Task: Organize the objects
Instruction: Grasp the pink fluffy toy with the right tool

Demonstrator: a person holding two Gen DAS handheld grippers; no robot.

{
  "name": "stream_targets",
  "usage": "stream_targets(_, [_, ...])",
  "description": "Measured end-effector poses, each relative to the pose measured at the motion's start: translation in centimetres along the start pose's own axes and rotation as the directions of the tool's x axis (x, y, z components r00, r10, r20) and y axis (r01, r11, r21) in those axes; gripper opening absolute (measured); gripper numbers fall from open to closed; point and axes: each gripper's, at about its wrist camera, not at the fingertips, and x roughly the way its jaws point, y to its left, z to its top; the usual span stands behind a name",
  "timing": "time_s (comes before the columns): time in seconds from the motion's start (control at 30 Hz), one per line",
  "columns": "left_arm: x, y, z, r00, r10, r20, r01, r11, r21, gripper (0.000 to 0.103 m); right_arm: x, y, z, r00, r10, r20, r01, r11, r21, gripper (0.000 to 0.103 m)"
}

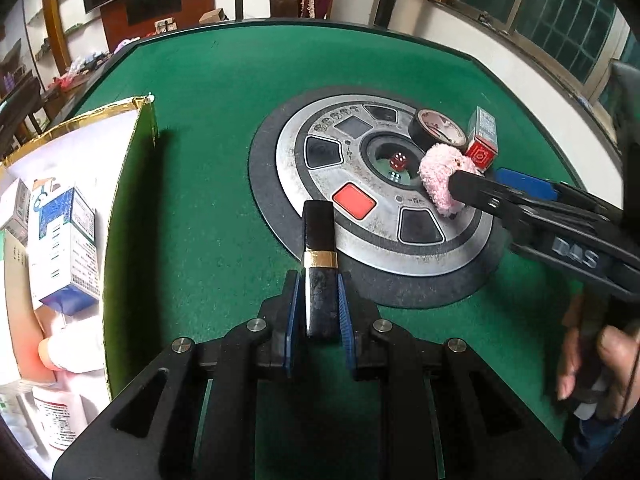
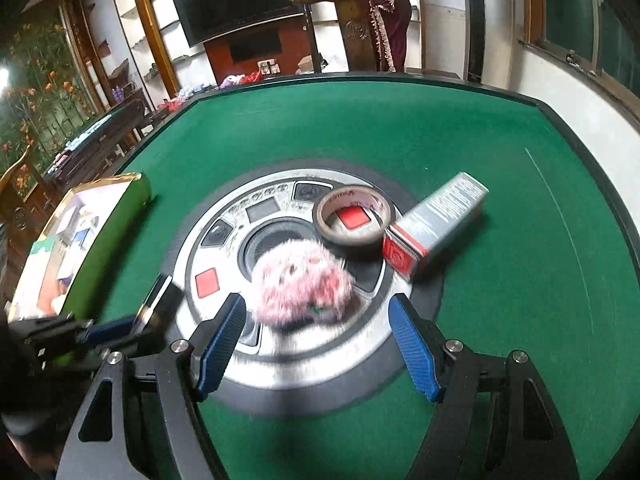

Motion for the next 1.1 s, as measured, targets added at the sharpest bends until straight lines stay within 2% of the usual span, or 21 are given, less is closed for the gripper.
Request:
stream_targets(0.17, [0.0,-0.4,-0.4,1.0,0.021,0.021,-0.021,1.0,0.016,0.017,1.6,0.2,0.4,0.999,-0.03,-0.019,0.03,0.999,-0.017,0.074])
stream_targets(0.3, [0.0,-0.9,-0.7,0.998,0.045,0.038,-0.047,0.998,0.05,0.017,2.3,1.1,0.0,0.996,-0.085,-0.022,0.083,0.993,-0.089,0.073])
stream_targets(0.33, [0.0,-0.8,-0.6,0.998,0.042,0.037,-0.044,0.998,0.049,0.017,2.1,1.3,-0.1,0.997,-0.074,-0.011,0.073,0.992,-0.099,0.062])
stream_targets(0.37, [-0.1,-0.8,-0.7,0.999,0.037,0.037,-0.039,0.998,0.046,0.017,1.8,1.4,-0.1,0.998,-0.068,-0.002,0.067,0.991,-0.112,0.046])
stream_targets(0.47, [-0.2,-0.6,-0.8,0.999,0.014,0.037,-0.015,0.999,0.039,0.017,1.0,1.7,-0.6,0.995,-0.09,0.029,0.094,0.985,-0.148,0.046])
stream_targets(0.77, [-0.6,-0.7,-1.2,0.999,-0.027,0.028,0.026,0.999,0.032,0.017,-0.1,2.2,-1.8,0.999,-0.041,0.035,0.045,0.99,-0.132,0.046])
stream_targets(1.1, [-2.6,-1.1,-1.2,0.996,-0.036,0.08,0.033,0.999,0.042,0.017,-0.7,2.9,-1.6,0.998,-0.019,0.054,0.026,0.991,-0.132,0.046])
